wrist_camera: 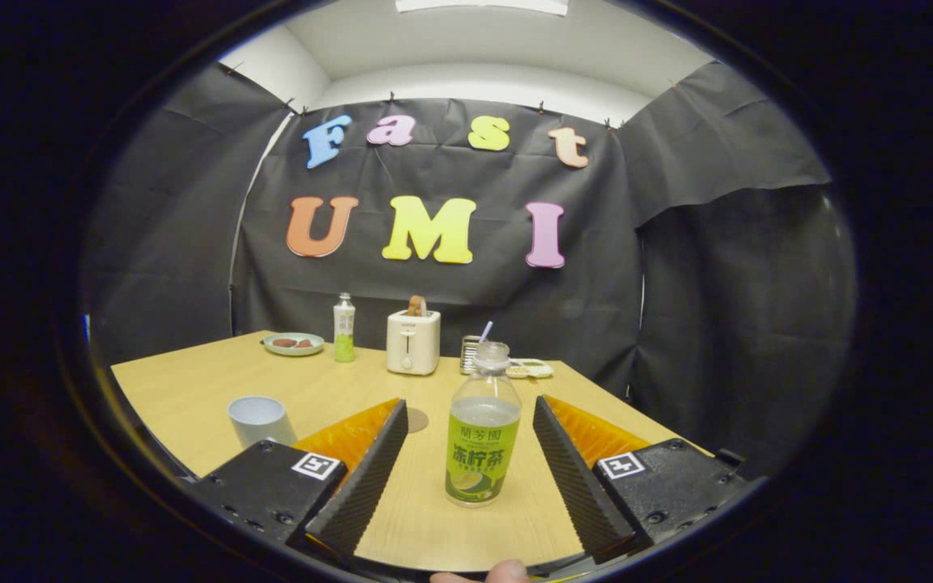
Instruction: Take the bottle from table, then pour the juice into the cup, finally place the bottle on the coaster
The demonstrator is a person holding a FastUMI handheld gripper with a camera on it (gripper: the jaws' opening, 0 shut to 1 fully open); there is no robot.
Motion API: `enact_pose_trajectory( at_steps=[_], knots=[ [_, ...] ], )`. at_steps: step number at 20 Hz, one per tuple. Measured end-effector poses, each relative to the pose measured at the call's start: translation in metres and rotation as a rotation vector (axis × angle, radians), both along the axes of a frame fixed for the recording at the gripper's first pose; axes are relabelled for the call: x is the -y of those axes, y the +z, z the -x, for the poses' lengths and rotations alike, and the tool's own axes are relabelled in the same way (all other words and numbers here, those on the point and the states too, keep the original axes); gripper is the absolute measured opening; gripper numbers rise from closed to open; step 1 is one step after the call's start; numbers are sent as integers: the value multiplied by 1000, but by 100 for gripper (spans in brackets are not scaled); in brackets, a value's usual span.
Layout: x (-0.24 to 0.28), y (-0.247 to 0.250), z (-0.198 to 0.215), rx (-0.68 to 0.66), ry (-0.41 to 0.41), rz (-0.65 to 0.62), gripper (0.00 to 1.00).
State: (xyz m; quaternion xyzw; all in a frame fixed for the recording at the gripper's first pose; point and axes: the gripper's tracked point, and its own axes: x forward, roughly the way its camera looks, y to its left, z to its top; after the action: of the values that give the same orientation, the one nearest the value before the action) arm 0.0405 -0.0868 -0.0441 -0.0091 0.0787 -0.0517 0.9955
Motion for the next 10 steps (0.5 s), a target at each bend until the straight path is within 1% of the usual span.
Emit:
enact_pose_trajectory(
  at_steps=[6,10],
  knots=[
    [13,-40,-31,-78,-5,-31,100],
    [18,-48,-46,-96,-15,-60,100]
  ],
)
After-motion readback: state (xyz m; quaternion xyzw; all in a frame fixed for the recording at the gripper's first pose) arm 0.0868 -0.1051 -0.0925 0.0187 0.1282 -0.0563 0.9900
